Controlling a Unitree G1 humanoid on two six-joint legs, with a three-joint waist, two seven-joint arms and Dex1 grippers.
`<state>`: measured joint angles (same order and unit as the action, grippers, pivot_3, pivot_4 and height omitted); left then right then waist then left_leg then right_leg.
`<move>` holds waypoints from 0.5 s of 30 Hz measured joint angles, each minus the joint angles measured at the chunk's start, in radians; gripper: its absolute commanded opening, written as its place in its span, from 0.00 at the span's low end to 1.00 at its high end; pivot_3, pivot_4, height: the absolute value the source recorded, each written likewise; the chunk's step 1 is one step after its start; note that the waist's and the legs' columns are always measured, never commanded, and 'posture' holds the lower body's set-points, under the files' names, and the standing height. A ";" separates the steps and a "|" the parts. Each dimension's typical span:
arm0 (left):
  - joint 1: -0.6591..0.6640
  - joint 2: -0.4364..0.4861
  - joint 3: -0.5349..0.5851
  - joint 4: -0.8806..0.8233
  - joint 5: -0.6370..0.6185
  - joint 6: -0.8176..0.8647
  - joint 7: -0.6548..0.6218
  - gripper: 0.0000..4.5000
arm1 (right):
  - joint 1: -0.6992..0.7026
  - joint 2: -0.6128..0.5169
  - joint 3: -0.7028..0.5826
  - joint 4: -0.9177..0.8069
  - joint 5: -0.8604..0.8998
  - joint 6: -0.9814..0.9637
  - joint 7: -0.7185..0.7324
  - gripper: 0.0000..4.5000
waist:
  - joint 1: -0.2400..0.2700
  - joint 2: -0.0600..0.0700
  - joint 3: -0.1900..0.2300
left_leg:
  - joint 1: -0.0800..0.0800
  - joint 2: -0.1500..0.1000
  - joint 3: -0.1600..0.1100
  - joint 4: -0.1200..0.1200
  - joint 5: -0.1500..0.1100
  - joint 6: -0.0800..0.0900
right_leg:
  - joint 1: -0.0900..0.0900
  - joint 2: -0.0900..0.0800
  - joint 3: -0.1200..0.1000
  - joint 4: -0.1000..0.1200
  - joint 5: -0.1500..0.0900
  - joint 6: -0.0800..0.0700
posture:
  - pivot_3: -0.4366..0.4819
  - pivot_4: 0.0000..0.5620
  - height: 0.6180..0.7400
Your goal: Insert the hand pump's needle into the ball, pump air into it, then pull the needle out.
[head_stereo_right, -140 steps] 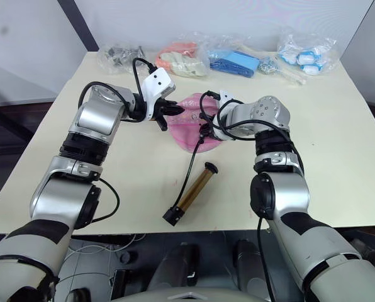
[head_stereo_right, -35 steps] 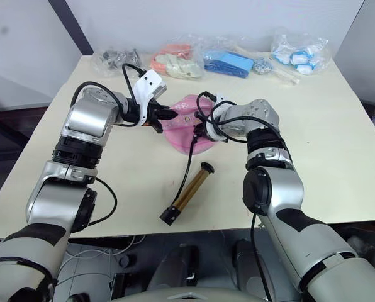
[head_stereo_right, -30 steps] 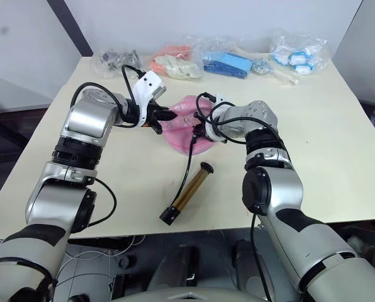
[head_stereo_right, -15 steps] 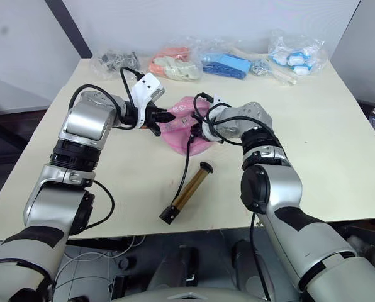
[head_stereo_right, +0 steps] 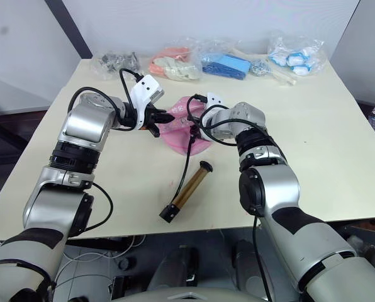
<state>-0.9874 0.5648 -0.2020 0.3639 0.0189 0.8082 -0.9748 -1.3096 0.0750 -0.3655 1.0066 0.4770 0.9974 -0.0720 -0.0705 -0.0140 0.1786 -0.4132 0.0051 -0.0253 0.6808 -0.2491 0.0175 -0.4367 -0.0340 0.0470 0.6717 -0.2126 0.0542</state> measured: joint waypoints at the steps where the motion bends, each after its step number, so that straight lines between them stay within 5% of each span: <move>1: 0.001 0.000 0.000 -0.002 0.000 0.000 0.000 0.01 | -0.015 0.000 -0.029 0.025 0.014 -0.004 -0.008 0.07 | 0.000 0.000 0.000 | 0.000 0.000 0.000 0.000 0.000 0.000 | 0.000 0.000 0.000 0.000 0.000 0.000 | 0.48 0.27 1.00; 15: 0.033 0.003 0.014 -0.037 0.000 0.000 0.000 0.01 | -0.054 0.005 -0.078 0.151 0.016 -0.108 -0.015 0.07 | -0.004 0.000 0.000 | 0.002 0.000 0.000 0.000 0.000 0.000 | 0.001 0.001 0.001 0.000 0.000 0.000 | 0.48 0.27 1.00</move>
<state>-0.9544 0.5681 -0.1882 0.3269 0.0189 0.8078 -0.9744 -1.3634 0.0804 -0.4439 1.1578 0.4932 0.8895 -0.0871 -0.0749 -0.0141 0.1783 -0.4115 0.0054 -0.0250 0.6808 -0.2491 0.0174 -0.4355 -0.0333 0.0480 0.6719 -0.2125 0.0539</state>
